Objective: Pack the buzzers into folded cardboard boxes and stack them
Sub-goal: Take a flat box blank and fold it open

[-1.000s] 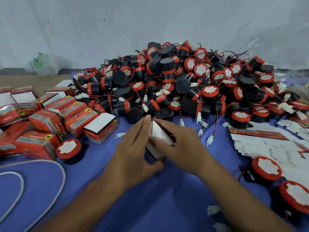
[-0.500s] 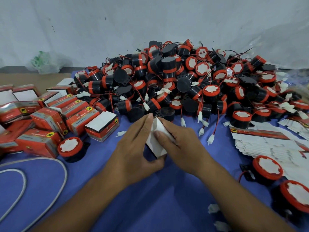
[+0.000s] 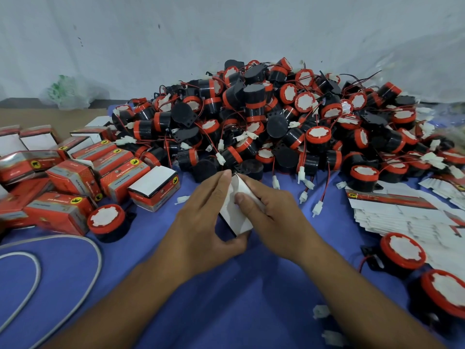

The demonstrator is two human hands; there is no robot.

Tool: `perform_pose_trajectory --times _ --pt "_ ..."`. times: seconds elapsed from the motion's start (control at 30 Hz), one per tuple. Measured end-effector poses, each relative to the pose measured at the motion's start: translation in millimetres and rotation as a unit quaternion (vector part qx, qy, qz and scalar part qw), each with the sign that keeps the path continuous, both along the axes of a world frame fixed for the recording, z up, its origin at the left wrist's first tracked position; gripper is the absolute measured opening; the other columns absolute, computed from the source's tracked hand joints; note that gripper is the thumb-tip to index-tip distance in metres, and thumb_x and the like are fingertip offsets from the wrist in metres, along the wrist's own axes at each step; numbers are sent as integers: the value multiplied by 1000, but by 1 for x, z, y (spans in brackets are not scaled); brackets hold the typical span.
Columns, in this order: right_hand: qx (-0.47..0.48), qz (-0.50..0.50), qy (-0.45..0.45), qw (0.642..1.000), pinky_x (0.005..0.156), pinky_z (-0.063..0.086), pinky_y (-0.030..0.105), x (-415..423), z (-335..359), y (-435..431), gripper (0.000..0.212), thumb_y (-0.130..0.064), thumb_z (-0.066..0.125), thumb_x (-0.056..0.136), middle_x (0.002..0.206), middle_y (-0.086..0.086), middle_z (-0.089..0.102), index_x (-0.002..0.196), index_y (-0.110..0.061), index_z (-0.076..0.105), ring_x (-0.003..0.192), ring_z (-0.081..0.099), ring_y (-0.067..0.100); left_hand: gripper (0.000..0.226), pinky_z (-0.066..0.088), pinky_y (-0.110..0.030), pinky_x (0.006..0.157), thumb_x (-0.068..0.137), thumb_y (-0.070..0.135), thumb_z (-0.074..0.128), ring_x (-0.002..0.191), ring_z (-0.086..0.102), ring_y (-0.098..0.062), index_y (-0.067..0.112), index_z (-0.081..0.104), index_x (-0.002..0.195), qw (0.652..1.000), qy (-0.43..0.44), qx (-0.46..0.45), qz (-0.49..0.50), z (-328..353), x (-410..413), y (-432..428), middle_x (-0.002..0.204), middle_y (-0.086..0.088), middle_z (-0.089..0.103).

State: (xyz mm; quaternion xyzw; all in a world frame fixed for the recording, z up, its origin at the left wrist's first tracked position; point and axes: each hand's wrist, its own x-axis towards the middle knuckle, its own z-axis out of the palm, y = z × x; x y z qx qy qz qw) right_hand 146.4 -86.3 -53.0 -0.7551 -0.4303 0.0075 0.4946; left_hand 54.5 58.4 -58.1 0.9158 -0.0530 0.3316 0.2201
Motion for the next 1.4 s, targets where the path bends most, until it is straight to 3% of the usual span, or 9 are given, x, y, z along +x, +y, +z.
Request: perform_pose_trajectory --times 0.23,0.33,0.47,0.6,0.77,0.97,1.1,1.27,1.4 --pt "5 9 48 999 77 52 22 2 2 -2 32 -26 50 104 104 -16 69 134 -38 53 96 63 3 81 26 -12 113 79 38 66 135 40 -17 -11 44 139 1000 -18 -6 -10 0 0 0 143 -15 46" --pt "1 2 34 999 83 50 18 -1 1 0 38 -26 51 104 114 -15 67 142 -25 52 105 61 1 83 27 -12 114 79 42 65 136 40 -18 -9 43 140 1000 -13 -15 -2 1 -1 -1 145 -14 46" --pt "-34 -10 -2 999 103 41 22 -3 -1 6 54 -33 46 104 138 -6 54 155 -19 33 124 49 4 85 26 -12 114 74 35 75 135 40 -20 -12 45 138 1000 -7 -14 13 1 -3 -4 144 -18 49" --pt "-76 -4 -26 997 96 37 13 -7 0 9 66 -46 31 102 132 -6 45 160 -25 8 116 46 5 92 23 -11 115 67 21 89 137 40 -23 -14 43 138 1000 6 -14 14 1 -3 -3 144 -21 48" --pt "-99 19 -17 995 107 32 17 -6 0 6 65 -34 32 107 137 -10 37 159 -23 -6 125 38 6 91 28 -17 114 60 16 93 132 46 -35 -17 48 132 999 0 3 33 0 -3 -2 139 -24 52" --pt "-118 22 1 993 115 24 21 -7 1 5 67 -46 28 104 148 -19 31 158 -25 -4 134 30 6 89 29 -17 113 62 23 93 130 50 -32 -17 52 130 999 -10 16 29 -3 0 -1 137 -24 54" --pt "7 51 183 982 117 31 23 1 9 1 47 -26 45 106 148 -23 42 151 -25 38 136 37 -10 82 34 -15 112 72 32 85 130 51 -27 -15 51 131 998 -49 12 25 -5 0 -3 138 -21 54" --pt "14 24 116 993 98 46 14 1 7 2 45 -13 58 101 133 -16 59 144 -22 51 121 54 -8 90 27 -9 111 67 30 81 132 43 -20 -13 45 137 1000 -24 7 8 -7 2 -4 142 -15 49" --pt "-77 -8 -35 996 105 43 26 5 4 -4 68 -23 69 94 136 -11 54 153 -25 36 122 50 6 99 18 4 103 79 53 76 133 25 19 37 13 154 994 58 -74 -56 -7 4 10 147 35 23"
